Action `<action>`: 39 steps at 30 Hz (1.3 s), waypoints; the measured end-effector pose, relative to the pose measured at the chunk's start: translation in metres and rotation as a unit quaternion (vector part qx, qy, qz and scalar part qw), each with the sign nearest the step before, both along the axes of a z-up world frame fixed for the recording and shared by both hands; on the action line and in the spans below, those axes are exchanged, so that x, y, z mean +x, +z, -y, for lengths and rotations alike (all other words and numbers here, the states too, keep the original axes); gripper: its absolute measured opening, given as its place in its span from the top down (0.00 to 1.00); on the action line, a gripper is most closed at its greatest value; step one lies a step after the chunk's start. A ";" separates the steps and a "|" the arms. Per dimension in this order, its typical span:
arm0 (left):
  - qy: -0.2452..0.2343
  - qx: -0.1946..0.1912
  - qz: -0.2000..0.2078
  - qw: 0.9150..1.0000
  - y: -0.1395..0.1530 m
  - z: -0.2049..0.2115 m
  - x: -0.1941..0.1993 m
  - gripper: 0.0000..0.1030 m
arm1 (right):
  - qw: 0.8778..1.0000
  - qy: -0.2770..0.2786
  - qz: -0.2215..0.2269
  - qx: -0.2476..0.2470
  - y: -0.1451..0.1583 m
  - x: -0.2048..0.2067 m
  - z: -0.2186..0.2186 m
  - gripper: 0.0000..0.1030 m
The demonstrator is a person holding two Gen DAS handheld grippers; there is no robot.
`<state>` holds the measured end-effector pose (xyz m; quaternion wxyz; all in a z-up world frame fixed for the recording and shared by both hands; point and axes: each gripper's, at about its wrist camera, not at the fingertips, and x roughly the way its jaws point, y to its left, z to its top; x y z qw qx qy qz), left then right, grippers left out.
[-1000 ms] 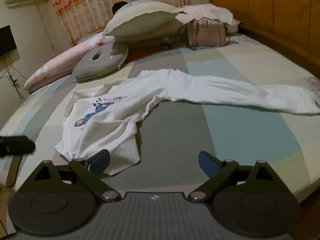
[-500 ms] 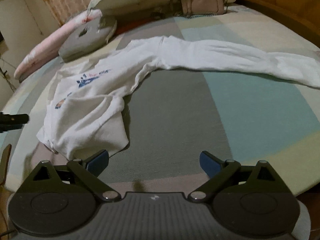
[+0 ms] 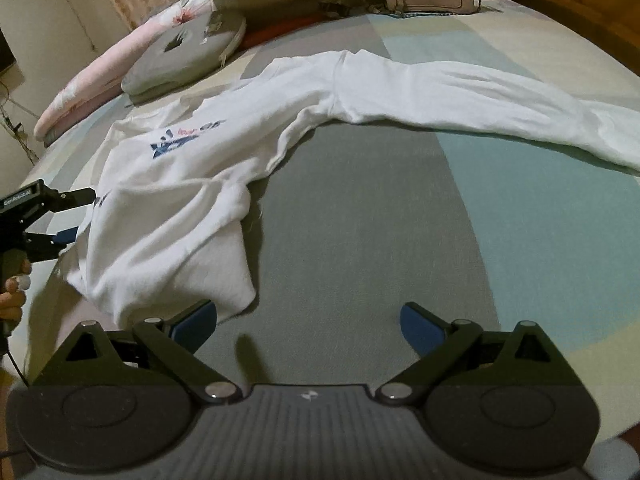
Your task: Fold clothes
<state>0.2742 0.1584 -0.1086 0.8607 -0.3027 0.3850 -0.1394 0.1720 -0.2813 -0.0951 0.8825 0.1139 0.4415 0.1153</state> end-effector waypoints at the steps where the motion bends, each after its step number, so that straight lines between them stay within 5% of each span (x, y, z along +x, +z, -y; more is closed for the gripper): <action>1: 0.008 -0.014 -0.002 1.000 -0.002 -0.003 0.003 0.29 | 1.000 -0.002 0.001 0.002 0.000 0.003 0.001 0.02; 7: 0.002 -0.125 -0.022 0.992 -0.019 -0.015 -0.005 0.31 | 1.000 -0.006 -0.003 0.009 -0.001 0.011 0.003 0.01; 9: 0.006 -0.120 -0.013 0.993 -0.024 -0.015 -0.010 0.42 | 1.000 -0.004 -0.004 0.010 0.000 0.013 0.003 0.00; 13: 0.056 -0.158 -0.043 0.985 -0.041 -0.029 0.005 0.80 | 1.000 -0.004 -0.004 0.030 0.006 0.017 0.000 0.01; 15: 0.075 -0.173 -0.052 0.981 -0.047 -0.032 0.010 0.88 | 0.998 0.003 0.004 0.056 0.015 0.017 -0.004 0.01; 21: 0.075 -0.135 -0.031 0.987 -0.042 -0.008 0.014 0.88 | 0.997 0.040 0.040 0.048 0.037 0.016 -0.033 0.01; 24: 0.064 -0.102 -0.038 0.992 -0.033 -0.006 0.022 0.98 | 0.997 0.051 0.048 0.034 0.042 0.014 -0.042 0.01; 32: 0.085 0.060 -0.025 0.994 0.011 -0.058 0.041 1.00 | 0.996 0.056 0.074 -0.006 0.052 0.006 -0.046 0.01; 36: 0.091 0.040 -0.036 0.994 0.018 -0.078 0.043 1.00 | 0.996 0.050 0.069 -0.001 0.050 0.009 -0.045 0.01; 39: 0.086 -0.035 -0.069 0.993 0.006 -0.075 0.033 0.81 | 0.997 0.048 0.063 0.001 0.047 0.011 -0.046 0.01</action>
